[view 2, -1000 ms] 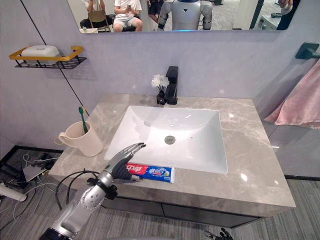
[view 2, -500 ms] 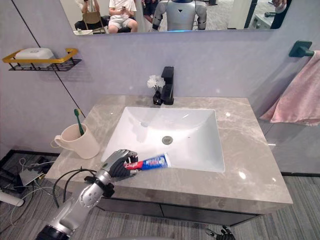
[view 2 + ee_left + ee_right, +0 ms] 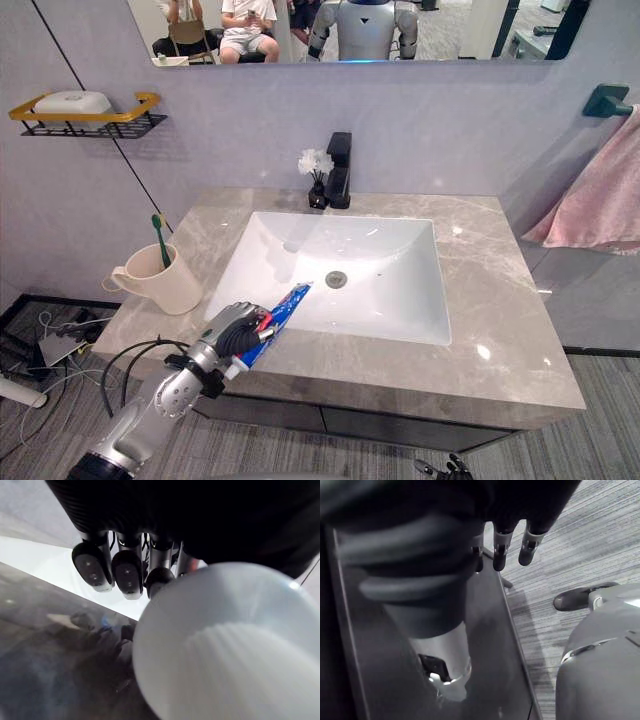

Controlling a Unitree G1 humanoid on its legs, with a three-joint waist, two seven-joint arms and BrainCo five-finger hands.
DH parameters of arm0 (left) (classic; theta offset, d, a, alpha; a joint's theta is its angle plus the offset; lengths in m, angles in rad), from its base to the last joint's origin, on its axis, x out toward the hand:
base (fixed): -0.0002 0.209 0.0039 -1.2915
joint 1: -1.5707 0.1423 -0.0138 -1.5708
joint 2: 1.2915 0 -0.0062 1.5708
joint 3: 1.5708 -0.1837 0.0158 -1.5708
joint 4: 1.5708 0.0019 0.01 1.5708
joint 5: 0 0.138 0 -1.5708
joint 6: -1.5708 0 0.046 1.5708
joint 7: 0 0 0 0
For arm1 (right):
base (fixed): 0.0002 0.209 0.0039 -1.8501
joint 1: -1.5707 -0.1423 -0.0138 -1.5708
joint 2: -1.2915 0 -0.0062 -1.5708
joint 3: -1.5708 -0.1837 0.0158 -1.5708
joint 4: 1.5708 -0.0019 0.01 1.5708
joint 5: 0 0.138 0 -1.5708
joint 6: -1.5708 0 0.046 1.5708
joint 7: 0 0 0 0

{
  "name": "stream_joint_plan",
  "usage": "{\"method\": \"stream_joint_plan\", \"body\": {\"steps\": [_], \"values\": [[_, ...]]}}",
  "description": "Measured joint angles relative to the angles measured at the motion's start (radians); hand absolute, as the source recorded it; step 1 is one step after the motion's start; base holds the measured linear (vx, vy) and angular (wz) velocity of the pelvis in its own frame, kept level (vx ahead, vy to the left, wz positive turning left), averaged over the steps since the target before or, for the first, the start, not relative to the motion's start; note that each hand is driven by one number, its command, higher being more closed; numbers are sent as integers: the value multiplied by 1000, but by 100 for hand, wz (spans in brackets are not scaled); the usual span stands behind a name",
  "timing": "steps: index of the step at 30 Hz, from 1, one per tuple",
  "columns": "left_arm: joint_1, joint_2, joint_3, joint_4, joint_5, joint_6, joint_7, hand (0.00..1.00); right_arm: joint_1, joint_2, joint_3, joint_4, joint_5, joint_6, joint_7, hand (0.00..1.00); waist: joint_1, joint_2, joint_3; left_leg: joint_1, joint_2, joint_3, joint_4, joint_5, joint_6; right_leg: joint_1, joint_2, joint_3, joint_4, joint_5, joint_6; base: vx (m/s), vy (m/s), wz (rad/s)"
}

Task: Organize washtable

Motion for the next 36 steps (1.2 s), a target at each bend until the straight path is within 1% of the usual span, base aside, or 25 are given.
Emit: {"method": "stream_joint_plan", "body": {"steps": [3, 6, 9, 10, 11, 13, 14, 15, 16, 18, 19, 20, 21, 22, 23, 27, 28, 32, 33, 35, 36], "values": [[0, -23, 1, -37, 0, 11, 24, 100, 2, 4, -62, 0, 12, 0, -22, 0, 0, -2, 0, 0, 1, 19, 0, -5, -1, -11, 1, 17, 1, 1, -1, 3, -16, -17], [0, -54, 4, -80, -3, 13, 60, 100, 7, 10, -141, -6, 27, 0, -54, 0, -8, -6, -1, 1, 1, 31, 1, -9, 0, -16, 0, 28, 2, 1, -1, 5, -17, -13], [-1, -128, 16, -141, -21, 17, 89, 100, 35, 26, -222, -109, 30, 2, -83, 0, -1, -15, -5, -1, 11, 63, 3, -16, 0, -42, 3, 59, 16, 1, -1, -18, -27, -26], [-1, -138, 16, -150, -21, 17, 95, 100, 40, 28, -230, -141, 30, 4, -89, 0, 0, -13, -7, 0, 12, 73, 7, -19, 1, -45, 4, 67, 18, 1, -1, -24, -26, -29], [-2, -154, 16, -171, -21, 22, 101, 100, 48, 31, -233, -222, 29, 10, -105, 0, -1, -14, -6, 0, 14, 83, 21, -28, 1, -45, 5, 77, 21, 1, -1, -20, -9, -24], [-2, -170, 21, -208, -21, 24, 102, 100, 79, 40, -234, -377, 22, 16, -118, 0, -13, -24, -10, -2, 18, 88, 39, -40, -1, -44, 7, 85, 22, 1, -1, -29, -17, -15], [-2, -176, 27, -220, -21, 24, 102, 100, 86, 45, -235, -432, 13, 18, -126, 0, -17, -24, -12, -1, 19, 92, 42, -42, -1, -45, 8, 89, 23, 1, -1, -30, -24, -20], [-5, -195, 55, -247, -21, 25, 104, 100, 95, 58, -246, -566, -13, 20, -137, 0, -22, -26, -16, -3, 25, 106, 47, -46, -2, -57, 12, 101, 32, 1, 0, -29, -21, -23], [-8, -201, 64, -256, -21, 26, 105, 100, 100, 66, -255, -618, -21, 21, -141, 0, -22, -26, -17, -4, 27, 111, 49, -48, -3, -63, 15, 107, 37, 1, 0, -48, -39, -24], [-18, -215, 98, -292, -21, 33, 107, 100, 113, 89, -275, -807, -51, 25, -155, 0, -22, -29, -19, -2, 35, 124, 57, -52, -7, -64, 22, 117, 38, 1, 0, -43, -44, -15], [-18, -219, 106, -300, -21, 33, 107, 100, 117, 93, -280, -854, -57, 28, -155, 0, -22, -29, -20, -1, 35, 129, 60, -55, -9, -64, 24, 120, 38, 1, 0, -26, -29, -15], [-18, -227, 118, -316, -21, 35, 107, 100, 121, 105, -296, -940, -69, 32, -156, 0, -21, -29, -20, -3, 37, 137, 72, -62, -11, -66, 28, 126, 39, 1, 0, -17, -17, -13], [-17, -229, 124, -325, -21, 35, 107, 100, 121, 107, -302, -977, -73, 32, -156, 0, -21, -29, -20, -3, 40, 139, 74, -64, -12, -67, 30, 129, 40, 1, 0, -26, -42, -18], [-16, -233, 134, -342, -21, 35, 107, 100, 120, 107, -312, -1043, -87, 32, -155, 0, -21, -30, -22, -5, 49, 145, 76, -65, -14, -77, 34, 137, 45, 1, 0, -19, -49, -21], [-16, -235, 140, -358, -21, 35, 107, 100, 121, 107, -313, -1104, -91, 32, -154, 0, -21, -23, -29, -9, 50, 154, 78, -66, -16, -87, 38, 147, 50, 1, 0, -21, -47, -24], [-14, -246, 151, -368, -21, 35, 103, 100, 133, 109, -313, -1248, -93, 28, -139, 0, -25, -28, -33, -11, 54, 165, 84, -72, -22, -96, 48, 160, 53, 1, -1, -13, -32, -13], [-9, -246, 153, -368, -21, 35, 101, 100, 135, 108, -313, -1278, -92, 26, -124, 0, -26, -30, -35, -10, 56, 168, 88, -75, -23, -97, 50, 165, 53, 1, -1, -8, -23, -11], [-4, -246, 153, -368, -21, 34, 91, 100, 122, 101, -292, -1334, -78, -10, -75, 0, -24, -33, -44, -18, 53, 176, 89, -78, -22, -112, 50, 178, 58, 1, -1, -17, -16, -8], [-4, -243, 152, -368, -21, 34, 80, 100, 101, 89, -256, -1341, -50, -30, -57, 0, -25, -34, -45, -22, 52, 175, 92, -79, -21, -116, 49, 179, 59, 2, -1, -23, -14, -4], [-4, -242, 146, -368, -22, 33, 77, 100, 81, 76, -209, -1341, -9, -49, -38, 0, -25, -35, -45, -23, 52, 174, 94, -79, -20, -115, 49, 180, 59, 3, -2, 0, 0, 0], [-4, -242, 143, -368, -33, 30, 77, 100, 53, 56, -143, -1341, 43, -61, -13, 0, -24, -35, -46, -32, 52, 163, 110, -86, -15, -116, 48, 179, 59, 4, -2, -18, -15, 5]]}}
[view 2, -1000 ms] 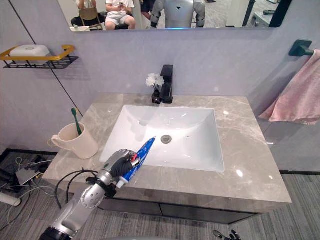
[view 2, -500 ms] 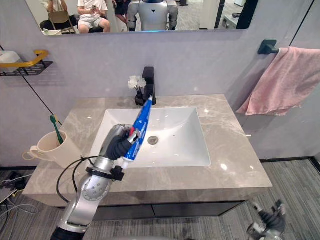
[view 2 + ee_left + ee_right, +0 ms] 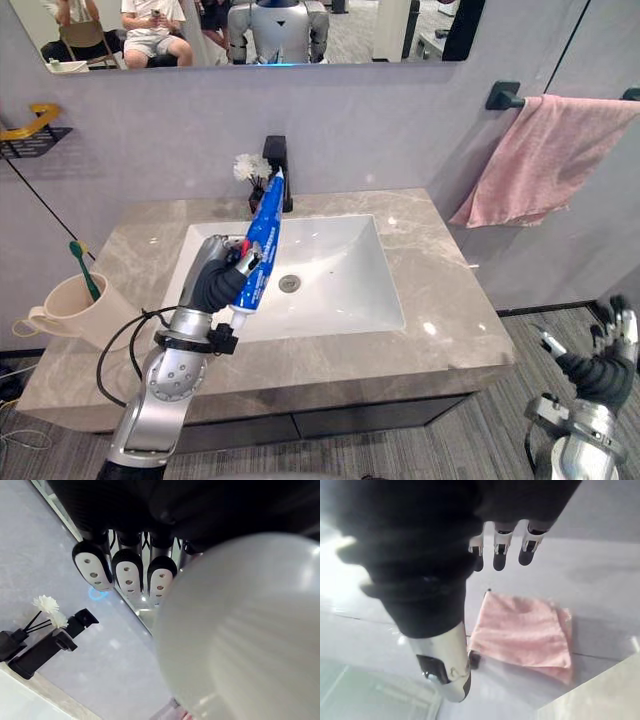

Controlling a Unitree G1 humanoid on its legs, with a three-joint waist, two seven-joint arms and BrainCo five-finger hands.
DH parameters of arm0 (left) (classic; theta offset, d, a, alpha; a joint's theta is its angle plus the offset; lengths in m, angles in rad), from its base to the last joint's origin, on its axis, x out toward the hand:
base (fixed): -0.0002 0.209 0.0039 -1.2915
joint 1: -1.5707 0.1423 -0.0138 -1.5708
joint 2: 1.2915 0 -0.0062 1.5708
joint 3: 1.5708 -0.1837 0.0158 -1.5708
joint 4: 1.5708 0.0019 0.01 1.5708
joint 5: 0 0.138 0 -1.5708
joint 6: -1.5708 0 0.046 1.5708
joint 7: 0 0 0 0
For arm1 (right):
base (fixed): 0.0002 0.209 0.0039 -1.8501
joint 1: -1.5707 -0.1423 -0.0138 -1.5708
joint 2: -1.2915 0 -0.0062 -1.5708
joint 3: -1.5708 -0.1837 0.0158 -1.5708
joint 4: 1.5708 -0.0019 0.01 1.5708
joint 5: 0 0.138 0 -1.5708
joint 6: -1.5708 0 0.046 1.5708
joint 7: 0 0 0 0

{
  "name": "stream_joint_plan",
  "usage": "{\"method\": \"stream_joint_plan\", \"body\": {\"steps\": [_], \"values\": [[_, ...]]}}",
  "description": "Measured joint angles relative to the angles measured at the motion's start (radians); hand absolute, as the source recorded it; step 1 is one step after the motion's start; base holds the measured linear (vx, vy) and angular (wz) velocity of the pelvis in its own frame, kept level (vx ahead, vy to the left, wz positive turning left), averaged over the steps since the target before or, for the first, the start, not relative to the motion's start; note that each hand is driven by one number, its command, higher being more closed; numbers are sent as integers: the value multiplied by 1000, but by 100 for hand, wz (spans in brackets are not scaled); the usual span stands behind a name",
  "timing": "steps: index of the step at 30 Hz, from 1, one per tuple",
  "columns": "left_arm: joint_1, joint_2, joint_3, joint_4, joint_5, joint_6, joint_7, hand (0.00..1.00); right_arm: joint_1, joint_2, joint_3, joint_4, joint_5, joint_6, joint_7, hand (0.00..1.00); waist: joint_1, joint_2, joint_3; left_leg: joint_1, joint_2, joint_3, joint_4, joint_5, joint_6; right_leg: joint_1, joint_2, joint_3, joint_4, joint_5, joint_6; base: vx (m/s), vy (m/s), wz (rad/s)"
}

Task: Organize washtable

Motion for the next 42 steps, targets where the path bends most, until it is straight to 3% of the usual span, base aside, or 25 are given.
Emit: {"method": "stream_joint_plan", "body": {"steps": [6, 11, 20, 27, 42], "values": [[-13, 3, -23, 0, -27, -2, 0, 100, -114, -50, 189, 0, 135, -28, 44, 0, 7, 5, -1, -38, -7, -38, 30, -4, 6, -1, -13, -28, -11, 9, 3, -27, -14, 15], [-44, 10, -53, 2, -47, -19, 7, 100, -176, -85, 349, 0, 278, -29, 85, 0, 30, 9, 0, -42, -15, -59, 35, -4, 8, 7, -21, -40, -12, 11, 5, -27, -7, 9], [-75, 19, -137, 58, -46, -22, 65, 100, -261, -92, 613, 0, 488, -25, 114, 0, 33, 12, 1, -58, -26, -83, 41, -1, 14, 13, -32, -64, -23, 19, 5, -20, -7, 8], [-122, 20, -200, 81, -45, -21, 119, 100, -293, -92, 727, 10, 631, -17, 115, 0, 32, 13, 2, -65, -34, -105, 38, 5, 23, 21, -39, -86, -25, 19, 5, -7, -9, 7], [-140, 20, -272, 120, -23, -29, 171, 100, -321, -83, 804, 69, 733, -19, 115, 0, 33, 12, 2, -66, -42, -112, 31, 11, 28, 22, -47, -95, -25, 20, 5, -6, -1, 1]]}}
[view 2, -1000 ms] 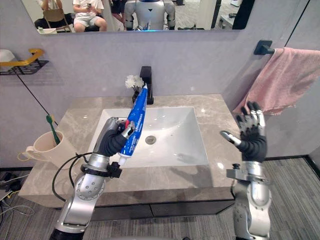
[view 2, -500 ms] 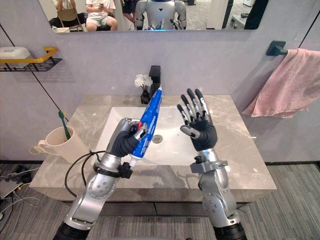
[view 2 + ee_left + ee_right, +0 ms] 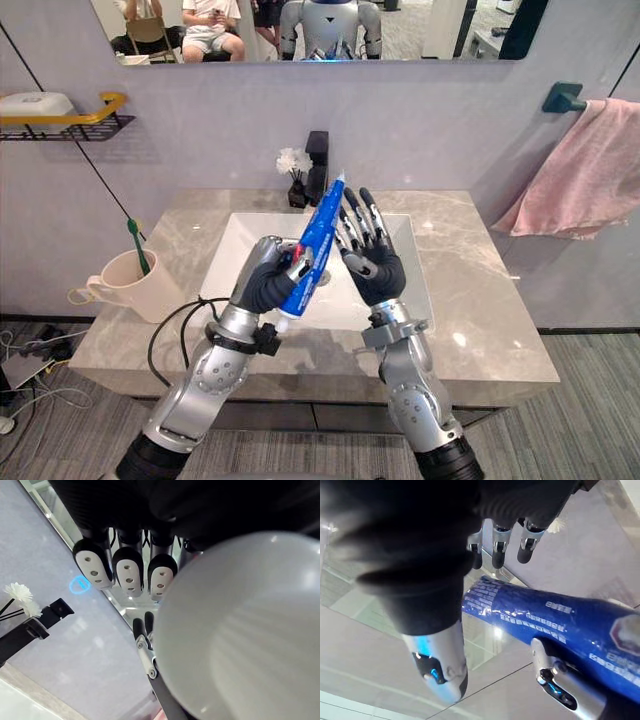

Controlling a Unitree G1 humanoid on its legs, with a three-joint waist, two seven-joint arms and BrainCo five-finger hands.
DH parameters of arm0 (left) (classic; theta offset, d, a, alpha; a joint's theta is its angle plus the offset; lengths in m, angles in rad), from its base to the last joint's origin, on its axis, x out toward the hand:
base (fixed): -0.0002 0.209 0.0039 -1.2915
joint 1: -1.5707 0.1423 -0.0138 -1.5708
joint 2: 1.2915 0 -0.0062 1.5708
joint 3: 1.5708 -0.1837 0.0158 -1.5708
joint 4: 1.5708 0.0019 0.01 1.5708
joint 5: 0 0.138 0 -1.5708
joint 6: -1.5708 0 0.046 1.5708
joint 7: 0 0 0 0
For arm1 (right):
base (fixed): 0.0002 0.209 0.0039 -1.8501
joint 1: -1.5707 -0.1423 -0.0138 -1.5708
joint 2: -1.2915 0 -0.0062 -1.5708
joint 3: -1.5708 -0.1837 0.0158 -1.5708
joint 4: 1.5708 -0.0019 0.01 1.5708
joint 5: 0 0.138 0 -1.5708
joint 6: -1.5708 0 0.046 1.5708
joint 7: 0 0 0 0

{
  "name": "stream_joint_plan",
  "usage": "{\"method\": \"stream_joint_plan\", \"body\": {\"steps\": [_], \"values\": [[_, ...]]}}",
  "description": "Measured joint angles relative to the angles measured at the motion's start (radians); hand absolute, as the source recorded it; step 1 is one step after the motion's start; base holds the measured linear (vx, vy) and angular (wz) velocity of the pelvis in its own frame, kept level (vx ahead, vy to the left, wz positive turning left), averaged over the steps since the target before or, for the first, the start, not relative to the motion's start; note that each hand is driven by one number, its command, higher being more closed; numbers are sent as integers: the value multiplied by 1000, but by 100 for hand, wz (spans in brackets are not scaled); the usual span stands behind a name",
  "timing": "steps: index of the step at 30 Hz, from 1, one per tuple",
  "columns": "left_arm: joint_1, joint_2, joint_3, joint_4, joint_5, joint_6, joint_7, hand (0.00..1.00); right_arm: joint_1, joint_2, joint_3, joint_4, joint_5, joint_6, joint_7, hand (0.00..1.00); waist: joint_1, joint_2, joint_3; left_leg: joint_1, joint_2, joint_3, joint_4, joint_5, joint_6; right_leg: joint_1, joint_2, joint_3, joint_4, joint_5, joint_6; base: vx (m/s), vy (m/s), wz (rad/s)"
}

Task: Organize washtable

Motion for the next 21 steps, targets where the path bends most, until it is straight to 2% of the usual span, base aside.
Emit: {"method": "stream_joint_plan", "body": {"steps": [12, 21], "values": [[-34, 0, -67, 4, 38, -2, 53, 100, -38, 12, 75, 36, 118, -10, 2, 0, 9, -7, 4, -3, -4, -12, -3, 6, 2, 1, -3, -14, 1, 0, 0, -17, -9, 2], [-41, 2, -77, 29, 44, -9, 57, 100, -64, 12, 98, 63, 130, -11, 6, 0, 21, -16, 7, -5, -11, -23, -32, 28, 5, -2, -7, -23, 1, 1, -2, -8, -13, 3]]}}
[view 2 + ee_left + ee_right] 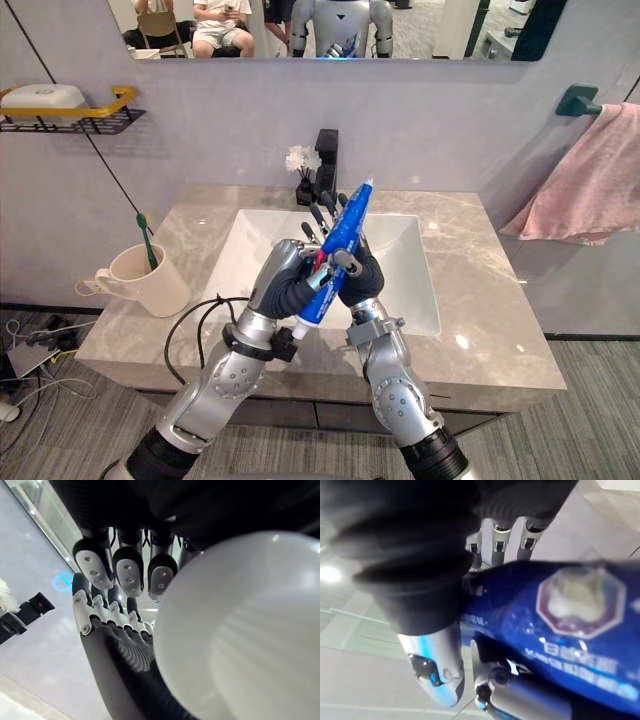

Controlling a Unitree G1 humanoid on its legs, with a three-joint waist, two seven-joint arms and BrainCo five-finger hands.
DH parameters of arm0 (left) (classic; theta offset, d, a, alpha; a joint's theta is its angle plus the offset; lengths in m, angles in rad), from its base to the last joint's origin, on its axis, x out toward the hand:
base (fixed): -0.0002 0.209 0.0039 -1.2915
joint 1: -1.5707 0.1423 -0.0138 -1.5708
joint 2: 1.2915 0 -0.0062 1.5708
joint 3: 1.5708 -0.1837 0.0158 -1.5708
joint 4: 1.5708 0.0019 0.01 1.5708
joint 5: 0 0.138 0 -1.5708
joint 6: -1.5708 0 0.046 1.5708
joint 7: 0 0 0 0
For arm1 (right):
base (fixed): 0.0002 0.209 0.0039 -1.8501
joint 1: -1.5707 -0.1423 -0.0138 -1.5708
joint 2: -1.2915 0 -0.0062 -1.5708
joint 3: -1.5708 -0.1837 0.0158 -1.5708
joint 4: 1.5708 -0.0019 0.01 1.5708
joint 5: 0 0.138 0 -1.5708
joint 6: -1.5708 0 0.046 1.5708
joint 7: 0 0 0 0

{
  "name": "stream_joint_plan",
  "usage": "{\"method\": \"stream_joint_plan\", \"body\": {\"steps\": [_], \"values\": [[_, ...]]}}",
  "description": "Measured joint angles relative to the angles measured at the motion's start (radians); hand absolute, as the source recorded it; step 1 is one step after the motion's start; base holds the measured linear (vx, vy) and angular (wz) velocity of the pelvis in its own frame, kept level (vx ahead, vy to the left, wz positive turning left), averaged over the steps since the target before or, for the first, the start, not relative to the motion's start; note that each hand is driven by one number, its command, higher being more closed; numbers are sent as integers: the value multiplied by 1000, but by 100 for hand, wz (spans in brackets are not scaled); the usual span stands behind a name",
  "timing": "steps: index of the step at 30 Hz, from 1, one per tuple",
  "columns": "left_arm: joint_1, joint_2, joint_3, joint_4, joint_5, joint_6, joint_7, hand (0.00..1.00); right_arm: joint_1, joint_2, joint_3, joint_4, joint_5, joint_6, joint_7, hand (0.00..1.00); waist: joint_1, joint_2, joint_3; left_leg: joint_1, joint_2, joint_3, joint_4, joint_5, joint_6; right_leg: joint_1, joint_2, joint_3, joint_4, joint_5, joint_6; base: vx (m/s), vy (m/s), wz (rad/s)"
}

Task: Organize washtable

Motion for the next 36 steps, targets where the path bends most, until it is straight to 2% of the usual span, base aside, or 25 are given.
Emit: {"method": "stream_joint_plan", "body": {"steps": [8, 9, 26, 33, 34, 36], "values": [[0, 23, -26, 22, 0, -5, 14, 100, -21, -2, 1, 0, 0, -1, 3, 0, 1, -13, 6, 2, 0, -1, -3, 4, 1, 1, 0, -1, 1, 4, -6, -31, -14, 0], [0, 27, -28, 25, 0, -6, 14, 100, -21, -3, 1, 0, 0, -1, 3, 100, 1, -13, 6, 2, 0, -1, -3, 5, 1, 0, 0, 0, 0, 5, -7, 0, 0, 0], [2, 37, -18, 79, 2, -59, 15, 100, -23, -18, -1, 4, -3, 0, -2, 100, 1, -14, 5, 2, -3, -1, -28, 24, 1, -16, 1, 1, 0, 9, -6, -5, -3, 0], [9, 38, -7, 85, 4, -64, 20, 100, -26, -18, 0, 4, -13, 2, -13, 100, 1, -15, 5, 3, -3, 0, -39, 33, 1, -16, 2, 3, 0, 15, -6, -23, -8, 0], [10, 38, -3, 85, 4, -67, 22, 0, -27, -15, 0, 4, -15, 2, -13, 100, 2, -15, 5, 3, -3, 0, -39, 33, 1, -16, 1, 3, 0, 16, -6, -30, -9, 0], [18, 38, 6, 78, 4, -73, 20, 0, -33, -13, 0, 4, -18, 2, -13, 100, 0, -14, 5, 3, -3, 0, -39, 34, 0, -16, 1, 3, 0, 16, -5, -34, -12, -1]]}}
